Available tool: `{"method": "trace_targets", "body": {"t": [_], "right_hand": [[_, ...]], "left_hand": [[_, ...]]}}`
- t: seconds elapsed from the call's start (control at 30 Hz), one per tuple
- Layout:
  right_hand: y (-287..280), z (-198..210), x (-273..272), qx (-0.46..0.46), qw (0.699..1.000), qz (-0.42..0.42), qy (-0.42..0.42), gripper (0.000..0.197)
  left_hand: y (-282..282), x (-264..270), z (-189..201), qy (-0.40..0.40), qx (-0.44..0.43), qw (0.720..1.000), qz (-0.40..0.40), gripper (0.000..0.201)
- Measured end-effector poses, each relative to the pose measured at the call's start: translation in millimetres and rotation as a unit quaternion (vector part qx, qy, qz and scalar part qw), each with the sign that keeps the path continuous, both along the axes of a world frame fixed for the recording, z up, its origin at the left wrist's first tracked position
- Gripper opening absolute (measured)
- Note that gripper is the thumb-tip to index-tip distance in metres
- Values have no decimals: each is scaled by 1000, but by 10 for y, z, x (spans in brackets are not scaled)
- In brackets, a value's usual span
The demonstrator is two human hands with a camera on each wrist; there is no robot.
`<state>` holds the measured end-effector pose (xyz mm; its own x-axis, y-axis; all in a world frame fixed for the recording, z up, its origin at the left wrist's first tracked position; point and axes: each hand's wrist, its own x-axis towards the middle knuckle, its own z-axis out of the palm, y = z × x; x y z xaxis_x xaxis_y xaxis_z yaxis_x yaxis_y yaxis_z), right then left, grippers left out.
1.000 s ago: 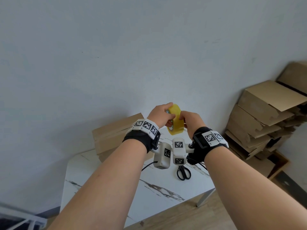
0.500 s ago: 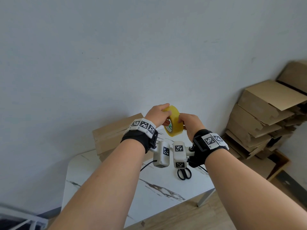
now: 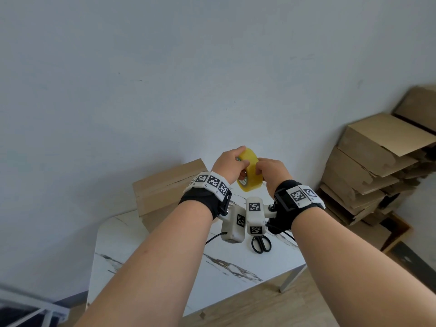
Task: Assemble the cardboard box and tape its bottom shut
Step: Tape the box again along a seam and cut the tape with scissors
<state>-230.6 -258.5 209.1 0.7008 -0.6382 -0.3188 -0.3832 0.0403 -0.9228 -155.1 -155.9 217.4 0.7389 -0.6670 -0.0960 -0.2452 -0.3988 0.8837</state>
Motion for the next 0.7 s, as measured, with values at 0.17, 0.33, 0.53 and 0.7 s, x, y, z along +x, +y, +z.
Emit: {"method": "trace_targets", "body": {"t": [0.17,0.33,0.53,0.7], "right_hand": [[-3,-34,-30,-9,1000,12,-11,41],[7,-115,-93,-9,999,32,-35,58],[-41,-93,-143,-15,997,42,-67,38],[-35,-126,-165,9,996,41,-76,21]], "left_hand": [[-6,8,2,16,-5,1000,8,56],[14,60,50,80,-38,996,30,52],[34,98,114,168,-102,978,64,51],[73,103,131,108,-69,989,75,41]]}}
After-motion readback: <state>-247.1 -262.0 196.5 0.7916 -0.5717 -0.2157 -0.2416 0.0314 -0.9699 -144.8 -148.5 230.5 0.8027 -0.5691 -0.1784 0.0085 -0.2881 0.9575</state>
